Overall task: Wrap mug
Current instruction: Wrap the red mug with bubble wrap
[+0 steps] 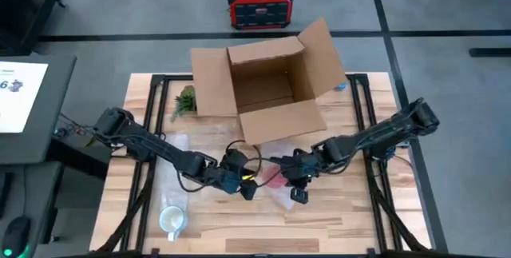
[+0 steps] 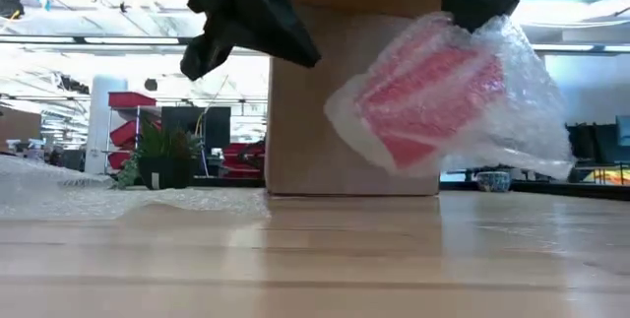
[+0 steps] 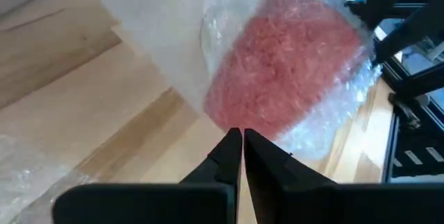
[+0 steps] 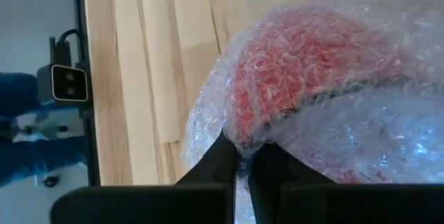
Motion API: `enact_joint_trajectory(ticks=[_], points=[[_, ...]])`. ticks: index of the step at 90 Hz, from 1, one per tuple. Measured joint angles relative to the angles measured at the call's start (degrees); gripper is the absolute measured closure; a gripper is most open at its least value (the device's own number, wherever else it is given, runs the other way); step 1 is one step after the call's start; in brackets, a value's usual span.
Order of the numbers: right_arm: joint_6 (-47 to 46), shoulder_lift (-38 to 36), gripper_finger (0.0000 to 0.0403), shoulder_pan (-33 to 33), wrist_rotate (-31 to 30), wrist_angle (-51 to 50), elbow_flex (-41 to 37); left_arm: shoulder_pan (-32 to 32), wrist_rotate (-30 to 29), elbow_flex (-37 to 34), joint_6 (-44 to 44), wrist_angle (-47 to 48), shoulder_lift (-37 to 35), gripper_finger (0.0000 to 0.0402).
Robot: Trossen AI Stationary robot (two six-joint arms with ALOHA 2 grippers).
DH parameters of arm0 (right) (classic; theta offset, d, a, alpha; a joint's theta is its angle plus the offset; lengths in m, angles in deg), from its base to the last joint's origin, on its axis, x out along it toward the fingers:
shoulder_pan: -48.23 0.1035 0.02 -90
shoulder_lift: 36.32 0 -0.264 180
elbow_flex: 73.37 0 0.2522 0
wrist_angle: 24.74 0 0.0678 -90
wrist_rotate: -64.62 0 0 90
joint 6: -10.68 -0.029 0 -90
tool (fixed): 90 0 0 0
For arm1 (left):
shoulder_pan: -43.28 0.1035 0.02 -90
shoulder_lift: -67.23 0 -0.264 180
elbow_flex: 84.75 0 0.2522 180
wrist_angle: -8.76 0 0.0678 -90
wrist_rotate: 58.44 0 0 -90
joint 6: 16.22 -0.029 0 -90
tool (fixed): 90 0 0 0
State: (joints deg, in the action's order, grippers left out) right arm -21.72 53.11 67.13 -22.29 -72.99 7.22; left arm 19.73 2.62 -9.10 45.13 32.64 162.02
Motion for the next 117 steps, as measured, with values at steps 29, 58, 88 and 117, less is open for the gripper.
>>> enact_joint_trajectory(ticks=[29, 58, 88, 117], points=[[4.28, 3.57, 0.0402, 0.94, 1.63, -16.57, 4.9, -0.52, -0.16, -0.02, 0.49, -0.04, 0.0, 0.0402], [17.04, 16.78, 0.0389, 2.6, 4.45, -32.95, 17.31, -0.65, 0.43, -0.04, 0.51, -0.03, 0.0, 0.0402], [21.04, 19.1, 0.0301, 3.13, 5.68, -32.92, 22.56, -0.87, 1.7, -0.07, 0.62, -0.26, 0.0, 0.0402], [15.7, 8.95, 0.0277, 3.24, 4.91, -34.2, 22.91, -0.87, 1.67, -0.07, 0.53, -0.52, -0.02, 0.0402]])
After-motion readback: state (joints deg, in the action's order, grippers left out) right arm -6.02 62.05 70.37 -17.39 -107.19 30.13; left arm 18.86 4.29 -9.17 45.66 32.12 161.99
